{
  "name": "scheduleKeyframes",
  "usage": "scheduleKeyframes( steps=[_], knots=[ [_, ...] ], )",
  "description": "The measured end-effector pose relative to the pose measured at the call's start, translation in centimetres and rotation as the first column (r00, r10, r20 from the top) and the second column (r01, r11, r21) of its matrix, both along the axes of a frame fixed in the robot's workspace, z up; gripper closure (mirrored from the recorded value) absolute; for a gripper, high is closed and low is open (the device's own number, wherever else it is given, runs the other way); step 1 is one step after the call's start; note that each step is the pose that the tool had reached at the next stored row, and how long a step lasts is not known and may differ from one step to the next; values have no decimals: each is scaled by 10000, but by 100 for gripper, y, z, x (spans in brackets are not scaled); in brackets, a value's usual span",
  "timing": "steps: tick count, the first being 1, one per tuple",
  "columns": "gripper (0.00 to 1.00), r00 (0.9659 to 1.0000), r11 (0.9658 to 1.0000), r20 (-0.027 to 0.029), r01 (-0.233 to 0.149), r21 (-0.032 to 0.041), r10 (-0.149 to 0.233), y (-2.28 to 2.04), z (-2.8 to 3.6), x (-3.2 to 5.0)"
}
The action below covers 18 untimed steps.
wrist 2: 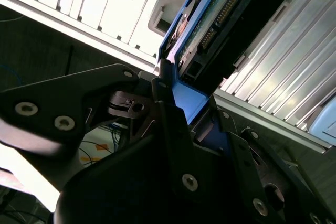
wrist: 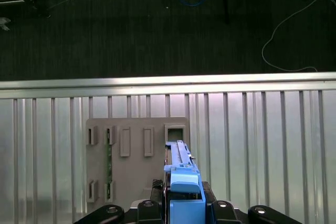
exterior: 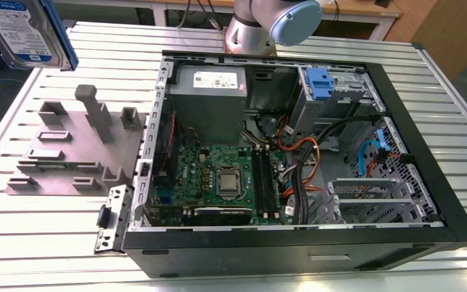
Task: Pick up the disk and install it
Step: 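Pick up the disk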
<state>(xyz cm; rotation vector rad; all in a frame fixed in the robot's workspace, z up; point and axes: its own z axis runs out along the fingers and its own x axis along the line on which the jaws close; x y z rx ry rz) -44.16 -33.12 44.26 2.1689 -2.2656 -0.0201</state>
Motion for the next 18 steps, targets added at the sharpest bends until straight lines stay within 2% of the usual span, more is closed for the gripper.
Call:
scheduleKeyframes(
  steps=[10,18],
  knots=[
    [64,10000,10000,0,-1,8,1,0,8,4],
    [64,10000,10000,-1,0,14,0,0,55,3]
  ],
)
